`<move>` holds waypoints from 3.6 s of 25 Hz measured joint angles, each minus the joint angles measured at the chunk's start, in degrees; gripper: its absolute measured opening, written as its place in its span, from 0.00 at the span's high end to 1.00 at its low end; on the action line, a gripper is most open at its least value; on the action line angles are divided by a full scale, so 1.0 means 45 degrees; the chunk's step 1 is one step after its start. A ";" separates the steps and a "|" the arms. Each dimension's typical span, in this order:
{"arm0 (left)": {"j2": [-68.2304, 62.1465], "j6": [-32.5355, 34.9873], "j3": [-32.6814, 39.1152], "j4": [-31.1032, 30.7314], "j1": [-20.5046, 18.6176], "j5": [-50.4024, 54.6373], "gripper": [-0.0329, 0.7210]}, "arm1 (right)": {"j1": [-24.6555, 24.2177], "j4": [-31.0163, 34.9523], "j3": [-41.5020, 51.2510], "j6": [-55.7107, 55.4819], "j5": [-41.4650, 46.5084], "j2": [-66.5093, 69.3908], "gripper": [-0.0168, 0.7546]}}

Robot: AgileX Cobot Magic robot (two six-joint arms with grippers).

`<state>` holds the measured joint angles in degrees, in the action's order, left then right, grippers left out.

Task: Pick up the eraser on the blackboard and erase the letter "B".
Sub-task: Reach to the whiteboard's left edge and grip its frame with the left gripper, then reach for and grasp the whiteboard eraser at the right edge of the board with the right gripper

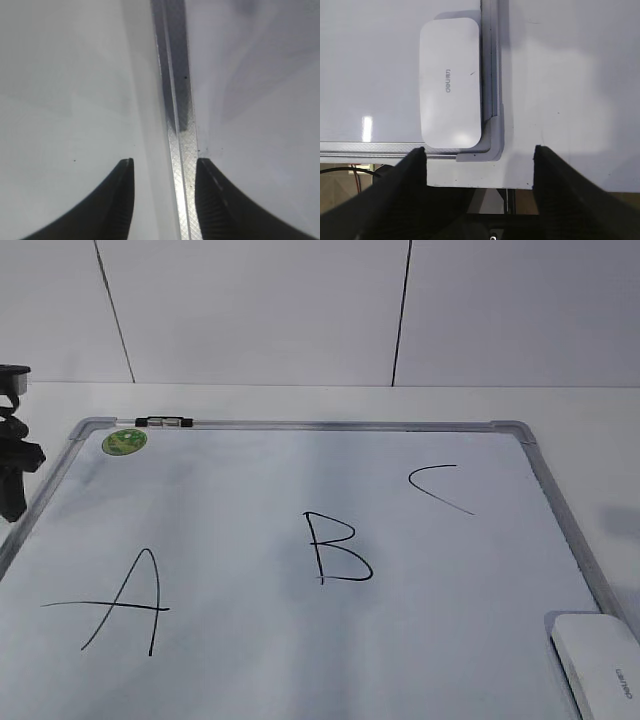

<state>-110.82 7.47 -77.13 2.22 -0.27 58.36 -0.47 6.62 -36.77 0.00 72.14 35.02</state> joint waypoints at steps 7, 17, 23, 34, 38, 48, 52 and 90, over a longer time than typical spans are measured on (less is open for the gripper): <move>-0.0581 0.0021 0.0000 0.0000 0.0000 0.0118 0.56 | 0.0000 0.0000 0.0000 0.0000 -0.0022 0.0000 0.30; -0.0950 0.0025 -0.0026 0.0022 0.0000 0.0118 0.56 | 0.0000 0.0000 0.0000 0.0000 -0.0022 0.0000 0.30; -0.1061 0.0048 -0.0138 0.0182 0.0000 0.0330 0.65 | 0.0000 0.0000 0.0000 0.0000 -0.0022 0.0000 0.30; -0.1061 -0.0030 -0.0158 0.0400 0.0000 0.0373 0.91 | 0.0000 0.0000 0.0000 0.0000 -0.0022 0.0000 0.30; -0.1061 -0.0080 -0.0158 0.0424 -0.0003 0.0373 0.91 | 0.0000 0.0120 0.0000 -0.0149 -0.0022 0.0000 0.30; -0.1061 -0.0108 -0.0158 0.0472 -0.0025 0.0373 0.92 | 0.0000 0.1116 0.0000 -0.0533 -0.0046 0.1701 0.10; -0.1061 -0.0108 -0.0158 0.0570 -0.0025 0.0373 0.92 | 0.0000 0.1869 0.0000 0.0000 -0.0066 0.2665 0.10; -0.1061 -0.0108 -0.0158 0.0658 -0.0050 0.0279 0.92 | 0.2829 -0.0117 -0.1328 -0.0990 -0.3389 1.0108 0.10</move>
<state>-115.60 6.99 -77.84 5.18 -0.49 59.61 12.26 6.09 -42.74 -4.46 56.89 80.50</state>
